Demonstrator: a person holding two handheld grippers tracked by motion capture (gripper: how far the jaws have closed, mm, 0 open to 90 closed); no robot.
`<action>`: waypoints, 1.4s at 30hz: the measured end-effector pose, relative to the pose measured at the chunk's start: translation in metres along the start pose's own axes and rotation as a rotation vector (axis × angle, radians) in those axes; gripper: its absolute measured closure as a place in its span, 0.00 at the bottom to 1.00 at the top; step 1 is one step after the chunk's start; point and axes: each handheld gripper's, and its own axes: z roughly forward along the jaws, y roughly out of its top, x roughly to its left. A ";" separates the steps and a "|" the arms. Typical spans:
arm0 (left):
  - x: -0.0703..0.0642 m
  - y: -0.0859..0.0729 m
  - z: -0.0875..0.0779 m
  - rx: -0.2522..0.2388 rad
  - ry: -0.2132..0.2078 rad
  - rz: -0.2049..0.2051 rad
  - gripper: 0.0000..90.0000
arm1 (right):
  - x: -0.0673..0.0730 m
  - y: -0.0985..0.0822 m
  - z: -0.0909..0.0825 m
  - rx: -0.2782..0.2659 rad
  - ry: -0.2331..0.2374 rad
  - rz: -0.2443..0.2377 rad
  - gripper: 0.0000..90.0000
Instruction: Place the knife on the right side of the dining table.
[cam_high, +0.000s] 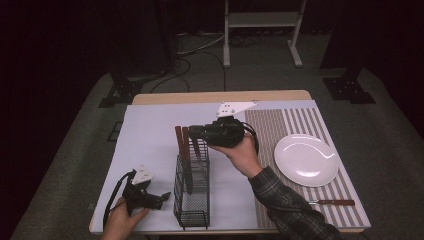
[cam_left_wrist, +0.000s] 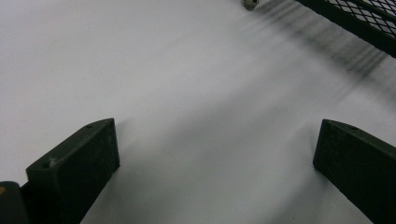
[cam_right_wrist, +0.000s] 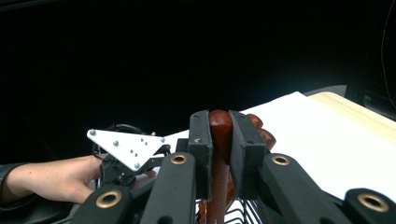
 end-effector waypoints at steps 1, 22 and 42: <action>0.000 0.000 0.000 0.000 0.000 0.000 0.00 | 0.000 0.000 0.000 -0.002 -0.001 -0.001 0.88; 0.000 0.000 0.000 0.002 -0.002 -0.002 0.00 | 0.002 0.029 -0.010 -0.085 -0.021 -0.031 0.88; 0.000 0.000 0.000 0.006 -0.003 0.002 0.00 | 0.007 0.066 -0.039 -0.166 -0.061 -0.081 0.88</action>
